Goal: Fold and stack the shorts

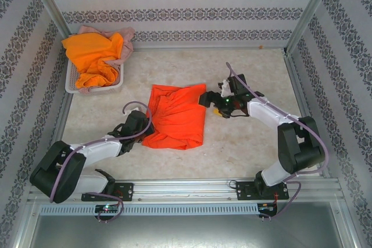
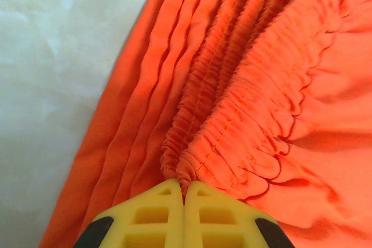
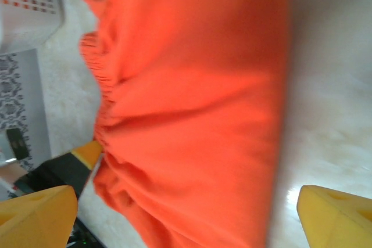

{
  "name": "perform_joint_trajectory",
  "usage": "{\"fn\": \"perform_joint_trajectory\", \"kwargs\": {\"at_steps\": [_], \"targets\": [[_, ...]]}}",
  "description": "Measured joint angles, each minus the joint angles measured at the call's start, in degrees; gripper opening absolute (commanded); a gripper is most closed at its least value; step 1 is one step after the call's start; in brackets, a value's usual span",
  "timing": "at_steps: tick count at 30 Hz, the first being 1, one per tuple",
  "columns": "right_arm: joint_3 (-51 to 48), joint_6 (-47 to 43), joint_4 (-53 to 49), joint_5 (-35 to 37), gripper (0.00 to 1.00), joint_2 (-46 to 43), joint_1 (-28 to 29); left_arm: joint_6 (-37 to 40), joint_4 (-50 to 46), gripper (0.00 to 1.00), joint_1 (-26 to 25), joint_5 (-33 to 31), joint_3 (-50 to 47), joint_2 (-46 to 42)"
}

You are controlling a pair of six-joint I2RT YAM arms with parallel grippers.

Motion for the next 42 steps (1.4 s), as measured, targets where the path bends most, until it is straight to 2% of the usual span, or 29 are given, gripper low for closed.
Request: {"fn": "perform_joint_trajectory", "kwargs": {"at_steps": [3, 6, 8, 11, 14, 20, 24, 29, 42], "targets": [[6.86, -0.02, -0.61, 0.02, 0.97, 1.79, 2.67, 0.42, -1.03, 0.4, 0.13, -0.04, 0.15, -3.43], [12.2, 0.02, -0.57, 0.22, 0.97, 3.65, 5.11, 1.33, -3.52, 0.57, 1.03, 0.11, 1.46, -7.15], [13.46, 0.2, -0.5, 0.24, 0.98, 4.44, 6.51, 2.08, -5.2, 0.63, 2.58, 1.11, 3.54, -8.85], [13.31, 1.38, -0.37, 0.66, 0.98, 5.44, 8.68, 3.82, -6.69, 0.66, 6.47, 4.66, 8.68, -9.11], [11.23, 2.8, 0.96, 1.11, 0.98, 5.62, 11.21, 6.16, -7.8, 0.67, 10.01, 9.55, 15.78, -5.49], [2.47, 6.54, 6.08, 1.53, 0.98, 5.62, 16.35, 11.28, -7.82, 0.67, 12.22, 20.7, 26.58, 9.27], [-2.01, 8.33, 8.11, 1.77, 0.98, 5.62, 18.1, 14.49, -8.57, 0.66, 12.22, 25.07, 30.36, 19.04], [-4.0, 8.98, 9.86, 2.45, 0.98, 5.9, 18.14, 17.4, -9.05, 0.65, 12.46, 26.4, 32.79, 26.1], [-4.42, 8.74, 11.52, 2.6, 0.98, 8.5, 18.01, 21.73, -11.17, 0.67, 12.33, 24.65, 35.15, 30.42]]}}
